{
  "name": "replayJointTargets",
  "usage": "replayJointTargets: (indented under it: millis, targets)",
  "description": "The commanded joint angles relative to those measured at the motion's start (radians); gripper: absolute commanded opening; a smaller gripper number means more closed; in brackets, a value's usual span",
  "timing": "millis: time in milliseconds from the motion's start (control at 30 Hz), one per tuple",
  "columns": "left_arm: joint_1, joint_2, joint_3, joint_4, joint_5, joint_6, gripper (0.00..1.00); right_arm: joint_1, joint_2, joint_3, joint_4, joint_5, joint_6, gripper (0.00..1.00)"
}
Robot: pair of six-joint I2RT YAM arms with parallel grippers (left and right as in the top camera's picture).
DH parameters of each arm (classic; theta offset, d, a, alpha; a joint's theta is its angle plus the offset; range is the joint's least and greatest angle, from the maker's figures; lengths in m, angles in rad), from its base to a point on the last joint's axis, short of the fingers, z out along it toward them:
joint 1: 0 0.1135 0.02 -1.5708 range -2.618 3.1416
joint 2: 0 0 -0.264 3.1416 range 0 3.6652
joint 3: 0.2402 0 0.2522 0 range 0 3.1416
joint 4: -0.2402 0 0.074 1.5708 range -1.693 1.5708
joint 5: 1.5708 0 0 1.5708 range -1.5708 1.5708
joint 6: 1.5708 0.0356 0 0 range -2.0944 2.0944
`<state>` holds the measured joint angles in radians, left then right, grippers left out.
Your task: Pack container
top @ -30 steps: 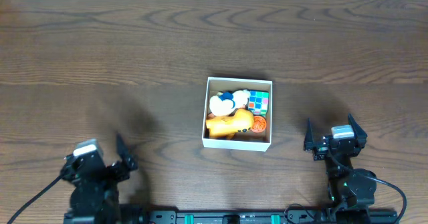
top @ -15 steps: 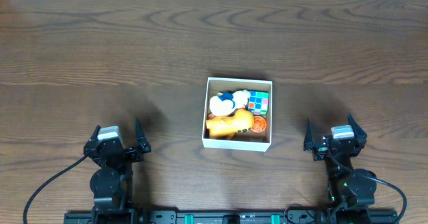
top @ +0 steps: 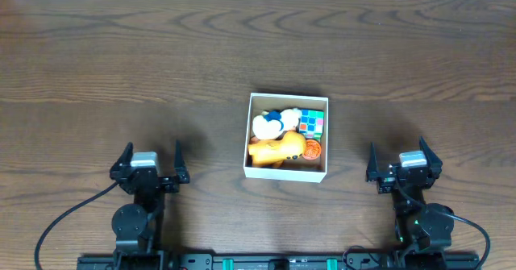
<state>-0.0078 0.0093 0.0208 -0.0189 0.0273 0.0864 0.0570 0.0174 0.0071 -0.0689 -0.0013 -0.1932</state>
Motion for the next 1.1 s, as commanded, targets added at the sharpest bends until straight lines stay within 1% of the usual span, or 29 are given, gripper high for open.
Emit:
replayJointTargets:
  millis: [0,33,167,1067]
  targets:
    - [-0.003,-0.008,-0.017,-0.034,0.019,0.029,0.98,0.009,-0.006,-0.002,-0.004,-0.003,-0.013,0.99]
    - [-0.003,-0.007,-0.017,-0.053,0.013,-0.003,0.98,0.009,-0.006,-0.002,-0.004,-0.003,-0.013,0.99]
    - [-0.003,-0.008,-0.017,-0.050,0.014,-0.061,0.98,0.009,-0.006,-0.002,-0.004,-0.003,-0.013,0.99]
    - [-0.003,-0.005,-0.017,-0.048,0.014,-0.062,0.98,0.009,-0.006,-0.002,-0.004,-0.003,-0.013,0.99]
